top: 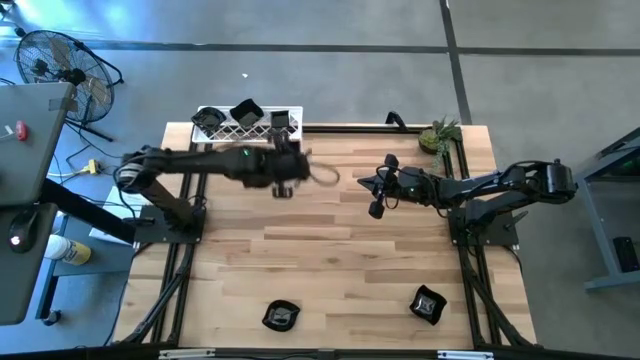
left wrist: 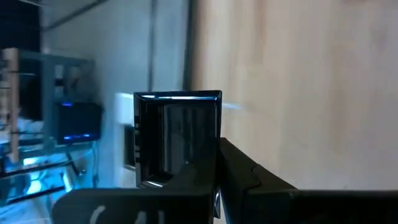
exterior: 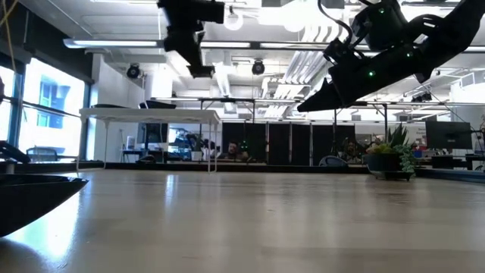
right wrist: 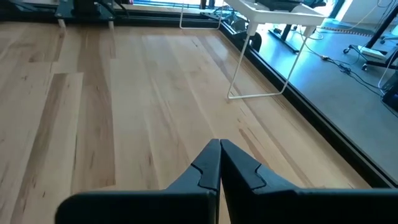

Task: Pick & Place Mini shaped plates
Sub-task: Stack the black square plate on top of the black square plate on the shelf

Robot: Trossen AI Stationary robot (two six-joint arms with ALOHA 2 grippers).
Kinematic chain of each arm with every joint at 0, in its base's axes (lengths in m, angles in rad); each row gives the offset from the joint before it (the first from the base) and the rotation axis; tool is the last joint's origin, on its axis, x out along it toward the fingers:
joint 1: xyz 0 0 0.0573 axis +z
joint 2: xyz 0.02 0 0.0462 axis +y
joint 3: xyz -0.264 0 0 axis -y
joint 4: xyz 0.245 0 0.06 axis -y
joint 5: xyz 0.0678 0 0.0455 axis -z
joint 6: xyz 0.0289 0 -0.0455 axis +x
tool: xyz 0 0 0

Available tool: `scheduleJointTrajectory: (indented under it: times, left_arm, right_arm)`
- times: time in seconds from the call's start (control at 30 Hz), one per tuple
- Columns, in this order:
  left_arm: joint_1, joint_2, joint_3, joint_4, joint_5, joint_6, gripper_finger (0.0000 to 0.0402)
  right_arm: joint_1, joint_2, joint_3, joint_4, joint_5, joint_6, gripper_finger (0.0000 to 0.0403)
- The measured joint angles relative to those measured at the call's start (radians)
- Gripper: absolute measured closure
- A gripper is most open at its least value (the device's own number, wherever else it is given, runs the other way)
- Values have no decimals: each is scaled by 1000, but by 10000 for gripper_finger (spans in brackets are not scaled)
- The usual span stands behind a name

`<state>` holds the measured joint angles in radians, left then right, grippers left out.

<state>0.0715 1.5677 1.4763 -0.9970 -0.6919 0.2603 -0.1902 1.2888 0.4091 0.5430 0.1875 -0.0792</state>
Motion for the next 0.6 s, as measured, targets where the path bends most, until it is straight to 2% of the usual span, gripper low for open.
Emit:
scheduleJointTrajectory:
  times: [0.13, 0.33, 0.6]
  left_arm:
    - [116, -19, -3, 10, 20, 93, 401]
    - [279, -19, 1, 150, 135, 213, 401]
    - [427, -15, 1, 227, 266, 305, 401]
  right_arm:
    - [0, 0, 0, 0, 0, 0, 398]
    - [0, 0, 0, -1, 0, 0, 400]
    - [0, 0, 0, -2, 0, -8, 397]
